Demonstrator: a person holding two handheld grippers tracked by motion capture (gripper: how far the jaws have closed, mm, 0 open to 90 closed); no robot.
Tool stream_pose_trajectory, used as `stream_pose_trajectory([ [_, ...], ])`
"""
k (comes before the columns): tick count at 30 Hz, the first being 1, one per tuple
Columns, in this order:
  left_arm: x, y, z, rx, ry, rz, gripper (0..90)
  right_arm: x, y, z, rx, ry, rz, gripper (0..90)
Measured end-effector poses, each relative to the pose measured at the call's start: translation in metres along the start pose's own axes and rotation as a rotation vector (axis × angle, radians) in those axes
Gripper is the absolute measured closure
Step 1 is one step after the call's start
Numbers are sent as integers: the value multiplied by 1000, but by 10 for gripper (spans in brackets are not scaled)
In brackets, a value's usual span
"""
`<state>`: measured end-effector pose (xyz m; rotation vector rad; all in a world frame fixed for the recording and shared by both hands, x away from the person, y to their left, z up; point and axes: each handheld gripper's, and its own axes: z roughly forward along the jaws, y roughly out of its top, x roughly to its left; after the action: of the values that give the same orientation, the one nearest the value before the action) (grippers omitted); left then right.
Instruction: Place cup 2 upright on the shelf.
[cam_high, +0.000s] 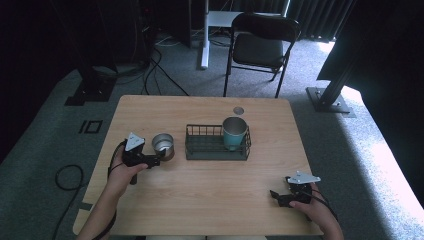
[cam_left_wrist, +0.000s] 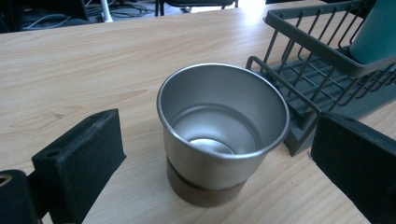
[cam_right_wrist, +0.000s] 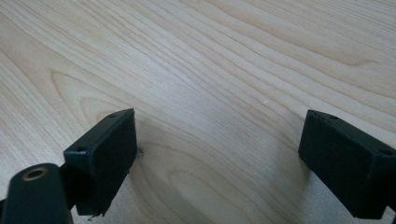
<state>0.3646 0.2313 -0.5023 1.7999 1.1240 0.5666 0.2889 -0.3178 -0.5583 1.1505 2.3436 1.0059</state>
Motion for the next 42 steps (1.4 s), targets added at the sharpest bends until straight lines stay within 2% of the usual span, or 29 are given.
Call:
stream_pose_trajectory([
  [10, -5, 3, 16, 12, -16, 0, 31, 0, 0, 0, 0, 0, 0, 110],
  [19, -6, 4, 28, 24, -9, 5, 31, 0, 0, 0, 0, 0, 0, 110],
  [31, -5, 1, 39, 31, 21, 5, 48, 0, 0, 0, 0, 0, 0, 110],
  [35, -6, 1, 41, 23, 28, 4, 93, 0, 0, 0, -1, 0, 0, 110],
  [42, -8, 0, 44, 18, 36, 2, 121, 0, 0, 0, 0, 0, 0, 110],
])
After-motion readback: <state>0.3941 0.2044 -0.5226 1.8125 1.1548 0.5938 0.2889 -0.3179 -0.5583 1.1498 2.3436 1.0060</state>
